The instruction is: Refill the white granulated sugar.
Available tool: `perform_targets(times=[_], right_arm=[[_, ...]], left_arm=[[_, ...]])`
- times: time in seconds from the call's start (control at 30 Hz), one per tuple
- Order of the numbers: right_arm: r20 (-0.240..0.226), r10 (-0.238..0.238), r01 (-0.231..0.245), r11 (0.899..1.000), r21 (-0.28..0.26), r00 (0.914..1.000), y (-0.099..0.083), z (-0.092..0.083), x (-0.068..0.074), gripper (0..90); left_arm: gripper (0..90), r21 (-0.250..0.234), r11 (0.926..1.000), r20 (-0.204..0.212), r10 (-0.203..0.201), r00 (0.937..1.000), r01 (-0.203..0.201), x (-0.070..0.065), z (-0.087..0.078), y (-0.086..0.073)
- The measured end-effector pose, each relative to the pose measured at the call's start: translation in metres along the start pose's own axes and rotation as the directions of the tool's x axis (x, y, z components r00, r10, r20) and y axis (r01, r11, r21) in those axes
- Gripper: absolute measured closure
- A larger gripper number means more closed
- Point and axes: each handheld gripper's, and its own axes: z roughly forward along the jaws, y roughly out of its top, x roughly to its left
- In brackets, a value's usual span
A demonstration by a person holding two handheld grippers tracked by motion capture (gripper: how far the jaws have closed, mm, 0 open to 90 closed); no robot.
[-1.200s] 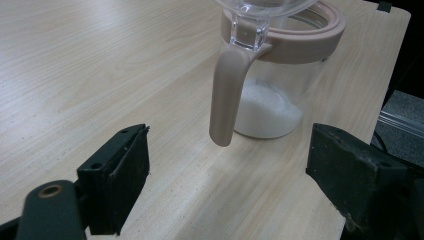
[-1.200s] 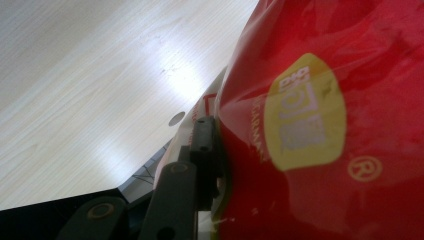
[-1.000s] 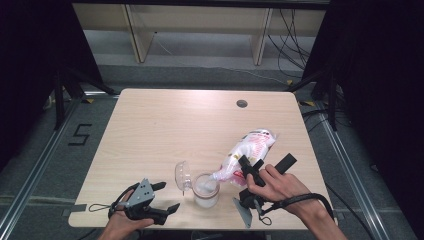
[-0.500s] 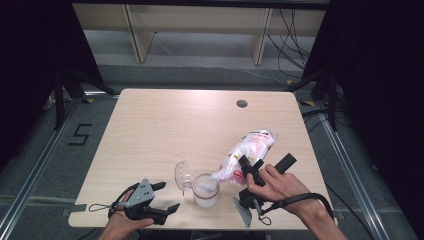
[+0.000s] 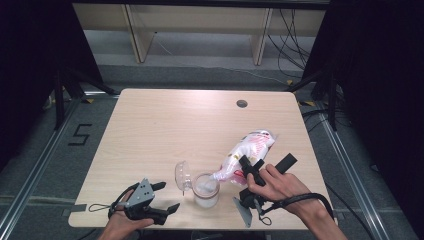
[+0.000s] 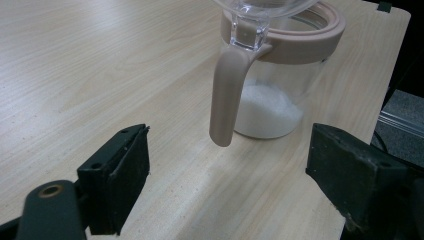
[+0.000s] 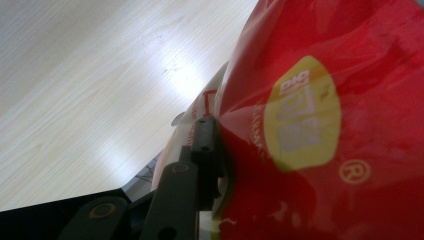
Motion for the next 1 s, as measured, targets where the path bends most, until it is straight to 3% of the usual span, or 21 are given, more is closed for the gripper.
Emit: perform_targets(times=[0.17,0.3,0.33,0.43,0.47,0.6,0.67,0.77,1.0], right_arm=[[-0.001,-0.002,0.002,1.0,-0.007,1.0,0.0003,0.0005,0.0004,74.9],[-0.002,0.0,0.0,1.0,-0.006,1.0,-0.0003,0.0005,0.0012,75.0],[-0.002,0.005,-0.005,1.0,-0.008,1.0,-0.0002,0.0005,0.0017,75.0],[-0.001,0.006,-0.006,1.0,-0.007,1.0,-0.0004,0.0003,0.0025,75.1],[-0.001,0.0,0.0,1.0,-0.006,1.0,-0.0007,0.0002,0.0021,75.1],[-0.001,0.006,-0.006,1.0,-0.005,1.0,-0.0014,0.0003,0.0023,75.2],[-0.003,0.007,-0.007,1.0,-0.004,1.0,-0.0014,0.0002,0.0024,75.3],[-0.003,0.004,-0.004,1.0,-0.006,1.0,-0.0013,0.0002,0.0025,75.3],[-0.01,0.009,-0.009,1.0,-0.001,0.9999,-0.0016,0.0006,0.0034,75.5]], left_arm=[[16.7,-0.001,1.0,0.004,-0.008,1.0,0.008,-0.0003,0.0001,0.0],[16.7,0.001,0.9999,0.003,0.013,0.9999,-0.013,0.0008,0.0001,0.0001],[16.8,0.001,0.9999,0.0,-0.013,0.9999,0.013,-0.0008,0.0002,-0.0004],[16.8,0.0,0.9999,0.0,-0.016,0.9999,0.016,-0.0009,0.0003,-0.0004],[16.8,0.0,0.9999,0.003,0.015,0.9999,-0.015,0.001,0.0001,0.0002],[16.8,0.001,0.9999,0.005,0.014,0.9999,-0.014,0.001,0.0,0.0003],[16.8,-0.002,1.0,0.005,-0.006,1.0,0.006,-0.0001,0.0002,0.0],[16.8,0.002,0.9999,0.006,0.013,0.9999,-0.013,0.001,-0.0002,0.0004],[16.8,-0.002,1.0,0.007,-0.004,1.0,0.004,-0.0001,0.0002,0.0]])
